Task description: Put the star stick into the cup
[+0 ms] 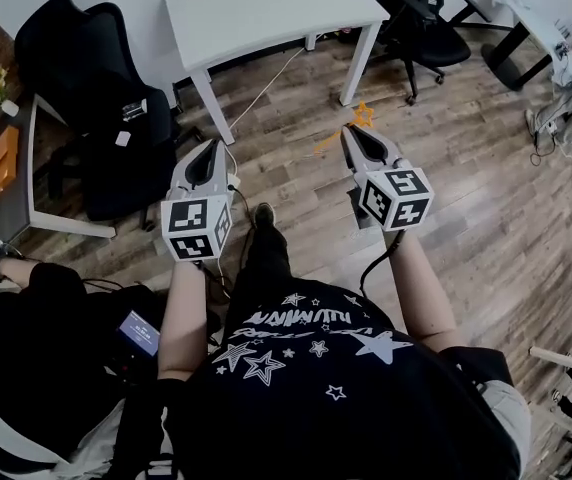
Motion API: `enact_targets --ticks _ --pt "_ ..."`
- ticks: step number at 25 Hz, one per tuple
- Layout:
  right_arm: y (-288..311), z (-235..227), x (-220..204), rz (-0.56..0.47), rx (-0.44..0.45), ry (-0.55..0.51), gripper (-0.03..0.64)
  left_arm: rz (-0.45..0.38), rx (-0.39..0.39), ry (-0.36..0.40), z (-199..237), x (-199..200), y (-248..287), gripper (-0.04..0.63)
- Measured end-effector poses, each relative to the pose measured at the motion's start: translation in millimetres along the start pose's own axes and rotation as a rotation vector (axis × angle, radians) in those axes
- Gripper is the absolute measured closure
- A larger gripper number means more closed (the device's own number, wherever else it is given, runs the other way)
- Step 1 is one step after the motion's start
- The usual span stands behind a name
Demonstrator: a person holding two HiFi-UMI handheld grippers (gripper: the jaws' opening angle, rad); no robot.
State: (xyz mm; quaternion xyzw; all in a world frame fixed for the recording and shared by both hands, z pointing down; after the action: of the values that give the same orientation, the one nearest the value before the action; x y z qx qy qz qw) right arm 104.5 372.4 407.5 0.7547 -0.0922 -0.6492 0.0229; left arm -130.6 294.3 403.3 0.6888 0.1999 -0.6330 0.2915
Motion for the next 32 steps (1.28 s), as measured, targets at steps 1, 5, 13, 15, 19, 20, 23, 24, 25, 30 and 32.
enact_targets --ticks 1,5,13,15,19,20,23,24,25,30,32 --pt "11.3 -3.1 1.2 0.002 -0.003 0.0 0.583 0.0 0.001 -0.002 7.6 0.4 10.7 0.592" --pt "63.9 -22.6 7.5 0.025 -0.015 0.004 0.583 0.009 -0.005 -0.014 36.0 1.2 60.6 0.592" --pt "204.3 -50.8 34.3 0.048 -0.004 0.002 0.583 0.018 -0.004 -0.011 118.3 19.4 180.5 0.592" --pt "235.7 -54.5 36.9 0.064 -0.005 0.007 0.583 0.021 -0.012 -0.012 137.1 22.5 204.2 0.592" --pt "297.7 -56.8 51.3 0.069 0.003 0.003 0.583 0.023 0.002 -0.027 179.6 27.8 243.9 0.592" --pt "311.3 -56.3 56.1 0.065 0.007 -0.003 0.583 0.024 0.004 -0.032 188.3 28.4 252.0 0.592" --pt "346.6 -54.3 68.2 0.05 0.015 -0.016 0.583 0.031 -0.003 -0.032 209.6 28.1 273.2 0.592" --pt "356.9 -54.1 70.8 0.046 0.014 -0.016 0.583 0.034 -0.004 -0.027 216.2 28.1 279.9 0.592" --pt "366.4 -54.3 72.5 0.045 0.013 -0.013 0.583 0.035 -0.003 -0.024 222.4 28.5 286.2 0.592" --pt "411.1 -60.5 80.4 0.046 0.032 -0.012 0.583 0.025 0.008 -0.034 247.0 33.5 318.0 0.592" --pt "434.0 -65.2 86.2 0.036 0.049 -0.012 0.583 0.029 0.023 -0.03 257.9 34.0 333.6 0.592"
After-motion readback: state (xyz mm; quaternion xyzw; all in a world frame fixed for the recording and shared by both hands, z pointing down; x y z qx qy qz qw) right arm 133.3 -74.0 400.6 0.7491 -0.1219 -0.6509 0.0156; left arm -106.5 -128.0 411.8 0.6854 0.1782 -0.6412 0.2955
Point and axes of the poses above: the fingertips, and each gripper's own axes: y forward along the fingers, z to its left, x out of its top, the point moved 2 cm from there along -y, backward along the fingers, and after that the axes turned 3 degrees about -z, right-handed, at the moved point
